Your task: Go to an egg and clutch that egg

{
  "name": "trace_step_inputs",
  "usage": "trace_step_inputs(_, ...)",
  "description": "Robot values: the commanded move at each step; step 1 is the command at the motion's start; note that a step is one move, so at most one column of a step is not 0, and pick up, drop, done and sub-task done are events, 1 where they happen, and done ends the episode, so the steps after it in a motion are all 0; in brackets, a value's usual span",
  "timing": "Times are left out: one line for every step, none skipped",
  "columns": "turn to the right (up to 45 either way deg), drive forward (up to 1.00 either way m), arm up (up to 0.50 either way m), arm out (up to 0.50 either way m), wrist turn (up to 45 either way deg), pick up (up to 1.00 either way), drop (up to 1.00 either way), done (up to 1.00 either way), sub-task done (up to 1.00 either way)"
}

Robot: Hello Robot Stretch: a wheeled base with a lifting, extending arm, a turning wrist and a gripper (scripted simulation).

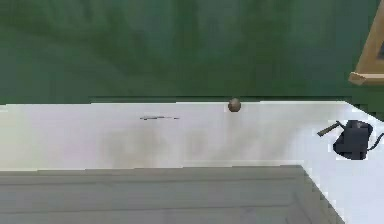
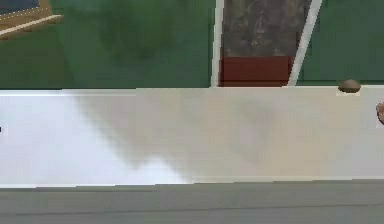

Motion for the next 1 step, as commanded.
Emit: trace_step_inputs(-15.0,0.00,0.00,0.00,0.0,0.00,0.00,0.00,0.00)
